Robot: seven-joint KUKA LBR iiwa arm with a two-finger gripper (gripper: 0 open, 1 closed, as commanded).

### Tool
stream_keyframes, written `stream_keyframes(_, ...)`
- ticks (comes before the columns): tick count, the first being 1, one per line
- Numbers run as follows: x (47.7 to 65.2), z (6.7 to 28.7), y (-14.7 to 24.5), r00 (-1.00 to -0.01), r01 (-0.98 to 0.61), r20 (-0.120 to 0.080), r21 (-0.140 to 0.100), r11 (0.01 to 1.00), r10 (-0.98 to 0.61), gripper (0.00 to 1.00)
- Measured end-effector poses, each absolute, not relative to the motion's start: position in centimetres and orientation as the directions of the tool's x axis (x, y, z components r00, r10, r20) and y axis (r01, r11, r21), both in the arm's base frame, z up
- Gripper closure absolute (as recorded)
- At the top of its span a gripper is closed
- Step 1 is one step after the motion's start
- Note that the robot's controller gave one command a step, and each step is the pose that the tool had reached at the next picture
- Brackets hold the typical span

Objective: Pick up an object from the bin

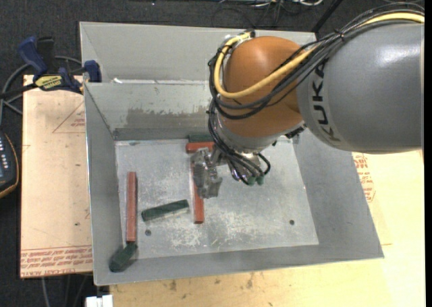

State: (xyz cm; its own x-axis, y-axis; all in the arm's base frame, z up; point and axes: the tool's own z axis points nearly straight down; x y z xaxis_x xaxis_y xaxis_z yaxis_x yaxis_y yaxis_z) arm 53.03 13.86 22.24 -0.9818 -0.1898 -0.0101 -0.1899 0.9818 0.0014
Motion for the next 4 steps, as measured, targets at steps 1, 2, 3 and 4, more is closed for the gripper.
stream_keyframes(1,52.9,21.8,13.8,-0.982,-0.19,-0.003,0.001,0.982,-0.19,0.0)
stream_keyframes(2,52.4,10.7,13.6,-0.964,-0.266,0.007,0.001,0.964,-0.266,0.0)
stream_keyframes(3,54.9,6.9,16.7,-0.835,-0.55,-0.001,0.002,0.835,-0.55,0.0)
stream_keyframes(4,55.0,7.0,16.6,-0.836,-0.548,-0.003,0.001,0.836,-0.548,1.0)
